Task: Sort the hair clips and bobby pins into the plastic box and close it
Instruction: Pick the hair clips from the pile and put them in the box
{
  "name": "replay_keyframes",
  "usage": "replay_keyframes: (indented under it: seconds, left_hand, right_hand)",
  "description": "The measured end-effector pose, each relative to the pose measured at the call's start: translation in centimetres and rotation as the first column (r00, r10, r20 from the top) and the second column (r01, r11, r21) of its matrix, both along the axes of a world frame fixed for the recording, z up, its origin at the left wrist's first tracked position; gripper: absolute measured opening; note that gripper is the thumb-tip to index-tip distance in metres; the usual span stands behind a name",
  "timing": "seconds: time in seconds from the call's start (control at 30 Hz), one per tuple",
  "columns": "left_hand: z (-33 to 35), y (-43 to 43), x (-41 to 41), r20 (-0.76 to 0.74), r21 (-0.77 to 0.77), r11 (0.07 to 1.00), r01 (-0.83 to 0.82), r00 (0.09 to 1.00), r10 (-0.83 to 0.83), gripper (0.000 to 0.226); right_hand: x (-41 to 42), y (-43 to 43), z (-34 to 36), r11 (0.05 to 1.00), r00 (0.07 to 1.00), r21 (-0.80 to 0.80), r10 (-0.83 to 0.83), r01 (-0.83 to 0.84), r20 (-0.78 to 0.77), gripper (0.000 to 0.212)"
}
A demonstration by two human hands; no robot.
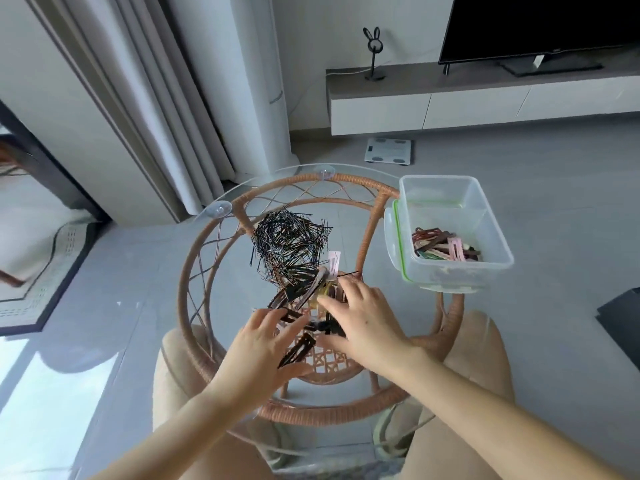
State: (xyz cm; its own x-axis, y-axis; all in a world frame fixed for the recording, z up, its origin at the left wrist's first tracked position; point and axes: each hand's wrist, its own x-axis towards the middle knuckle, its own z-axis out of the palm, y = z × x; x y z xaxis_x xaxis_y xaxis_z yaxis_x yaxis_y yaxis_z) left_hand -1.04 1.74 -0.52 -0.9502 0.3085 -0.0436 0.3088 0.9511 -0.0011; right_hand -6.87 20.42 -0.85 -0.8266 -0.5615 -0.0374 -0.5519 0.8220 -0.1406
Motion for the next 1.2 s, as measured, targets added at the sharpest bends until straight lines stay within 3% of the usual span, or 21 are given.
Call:
replay_keyframes:
  seconds: [0.13, 0.3, 0.43, 0.53, 0.63, 0.73, 0.83, 0.97, 1.07, 1.13, 1.2]
  left_hand:
    - [-0.2, 0.6, 0.3, -0.015, 0.013, 0.998, 0.054, 0.998, -0.053, 0.048]
    - [-0.5, 2.0, -0.5, -0.012, -0.151, 0.986, 0.067, 0.997, -0.07, 0.035]
    - [0.4, 3.2, -1.4, 0.0, -0.208, 0.972, 0.106, 0.994, -0.108, 0.033]
    - [1.6, 3.1, -1.6, 0.136, -0.15, 0.987, 0.058, 0.99, -0.038, 0.015]
    - [2.2, 2.0, -1.7, 0.143, 0.005, 1.0, 0.019, 0.99, -0.02, 0.025]
    - [4.2, 1.6, -2.4, 0.14, 0.143, 0.987, -0.071, 0.989, 0.051, 0.02]
    - [7.0, 1.9, -3.3, 0.109, 0.265, 0.958, -0.105, 0.991, 0.079, 0.02]
    - [10.4, 3.8, -5.5, 0.027, 0.532, 0.843, -0.081, 0.997, 0.078, 0.01]
    - [12.3, 7.3, -8.4, 0.029, 0.703, 0.708, -0.067, 0.997, 0.066, 0.011]
    - [12.8, 10.4, -10.9, 0.079, 0.805, 0.584, -0.107, 0.994, 0.074, 0.011]
    - [13.0, 13.8, -13.6, 0.197, 0.894, 0.396, -0.211, 0.977, 0.077, 0.013]
  right_hand:
    - [1.6, -0.7, -0.9, 0.998, 0.981, 0.061, -0.019, 0.032, -0.195, 0.033]
    - [2.8, -1.0, -1.9, 0.96, 0.953, 0.272, 0.021, 0.065, -0.301, 0.049]
    - [2.8, -0.4, -1.9, 0.96, 0.943, 0.279, 0.079, 0.015, -0.323, 0.049]
    - [2.4, 0.8, -1.0, 0.989, 0.95, 0.131, 0.107, -0.07, -0.293, 0.046]
    - [2.0, 2.1, 0.7, 0.983, 0.98, -0.176, 0.011, -0.046, -0.199, 0.037]
    - [1.5, 3.2, 2.6, 0.901, 0.994, -0.427, -0.102, 0.077, -0.036, 0.029]
    - [0.7, 4.5, 3.8, 0.803, 0.973, -0.559, -0.226, 0.207, 0.035, 0.027]
    - [-1.6, 7.6, 6.6, 0.611, 0.933, -0.741, -0.355, 0.278, 0.058, 0.015]
    - [-4.6, 10.3, 8.5, 0.529, 0.859, -0.772, -0.511, 0.352, 0.042, 0.014]
    - [-6.7, 11.6, 9.0, 0.465, 0.821, -0.77, -0.556, 0.436, 0.129, 0.016]
    - [-8.2, 12.2, 9.0, 0.347, 0.785, -0.787, -0.561, 0.511, 0.262, 0.024]
